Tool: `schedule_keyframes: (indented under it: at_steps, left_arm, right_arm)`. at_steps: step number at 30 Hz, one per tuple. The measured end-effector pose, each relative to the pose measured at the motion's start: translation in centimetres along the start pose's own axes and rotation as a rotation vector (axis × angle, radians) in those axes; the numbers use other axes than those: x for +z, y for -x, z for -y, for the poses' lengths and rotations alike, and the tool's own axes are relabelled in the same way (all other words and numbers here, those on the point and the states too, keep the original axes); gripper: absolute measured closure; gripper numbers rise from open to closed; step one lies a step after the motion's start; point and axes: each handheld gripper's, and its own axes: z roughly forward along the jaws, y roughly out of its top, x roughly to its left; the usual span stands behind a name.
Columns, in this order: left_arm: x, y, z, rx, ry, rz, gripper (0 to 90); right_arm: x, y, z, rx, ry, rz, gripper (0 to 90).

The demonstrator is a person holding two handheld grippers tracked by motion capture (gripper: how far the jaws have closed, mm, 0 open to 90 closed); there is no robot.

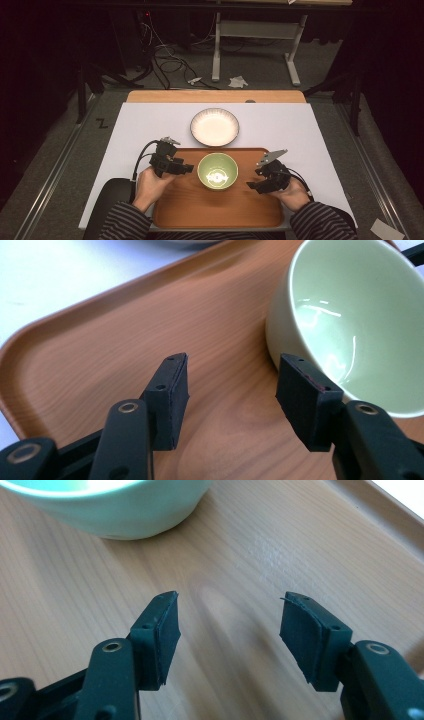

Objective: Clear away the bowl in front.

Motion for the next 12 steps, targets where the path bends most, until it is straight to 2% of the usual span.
schedule_keyframes:
  at_steps: [1, 3, 6, 12]
  left_arm:
    - [0.02, -0.13, 0.07, 0.006, -0.011, -0.004, 46.7]
    - [0.19, -0.18, 0.16, -0.003, -0.011, -0.017, 46.7]
    - [0.83, -0.55, 0.34, -0.021, -0.038, -0.047, 47.2]
    - [1.01, -0.78, 0.30, -0.022, -0.055, -0.056, 47.1]
  right_arm:
    - [-0.01, 0.00, 0.00, 0.001, 0.001, 0.000, 42.2]
    - [-0.04, -0.02, 0.01, 0.002, 0.002, 0.000, 42.1]
    - [-0.09, 0.11, 0.04, 0.013, 0.003, -0.004, 42.0]
    - [-0.16, 0.26, 0.03, 0.015, 0.008, -0.007, 42.2]
